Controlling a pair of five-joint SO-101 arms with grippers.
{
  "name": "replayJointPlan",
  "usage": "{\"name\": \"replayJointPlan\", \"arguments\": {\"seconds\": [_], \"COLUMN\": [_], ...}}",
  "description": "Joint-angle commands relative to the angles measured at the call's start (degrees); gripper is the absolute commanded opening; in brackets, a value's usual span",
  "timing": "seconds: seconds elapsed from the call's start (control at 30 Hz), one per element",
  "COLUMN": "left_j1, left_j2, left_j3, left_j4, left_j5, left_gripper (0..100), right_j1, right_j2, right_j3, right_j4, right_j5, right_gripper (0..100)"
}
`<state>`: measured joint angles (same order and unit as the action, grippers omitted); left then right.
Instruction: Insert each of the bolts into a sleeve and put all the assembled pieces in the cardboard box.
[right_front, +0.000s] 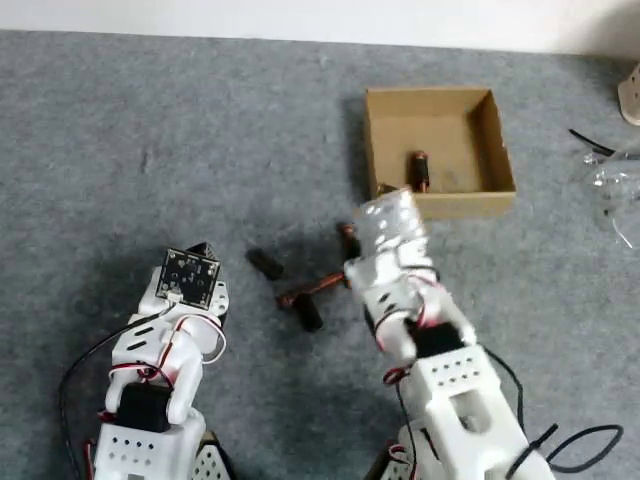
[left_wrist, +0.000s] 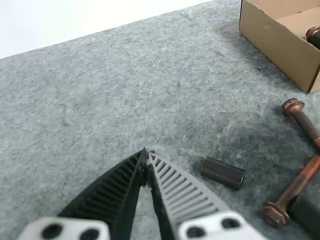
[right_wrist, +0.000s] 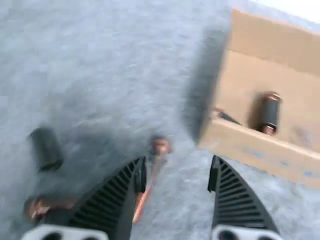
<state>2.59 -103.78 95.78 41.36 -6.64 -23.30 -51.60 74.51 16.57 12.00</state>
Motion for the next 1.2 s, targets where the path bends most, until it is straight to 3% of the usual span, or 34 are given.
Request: {"name": "replayJointPlan", "arguments": {"seconds": [0.0,0.33,0.57,1.17], "left_j1": [-0.13,-0.31,-9.45,-10.42], "left_j2": [-1.01,-1.01,-1.01,-1.01], "left_j3": [-0.48,-0.66,-2.33,-3.12], "left_j4": [-1.67,-1.67,-1.67,-1.67], "left_j5": [-0.26,-0.09,7.47,7.82], "left_gripper": [1,1,1,1], "right_j1": [-5.23,-9.10,-18.77,-18.68], "right_j2": [-3.47,5.23,12.53,41.36], "right_j3": [2.42,-0.84,-6.02,-22.64], "right_j4": [-1.63,5.41,11.65,13.58], "right_j5": [5.63,4.22,4.92,4.66], "right_gripper": [17.7,17.7,17.7,17.7]}}
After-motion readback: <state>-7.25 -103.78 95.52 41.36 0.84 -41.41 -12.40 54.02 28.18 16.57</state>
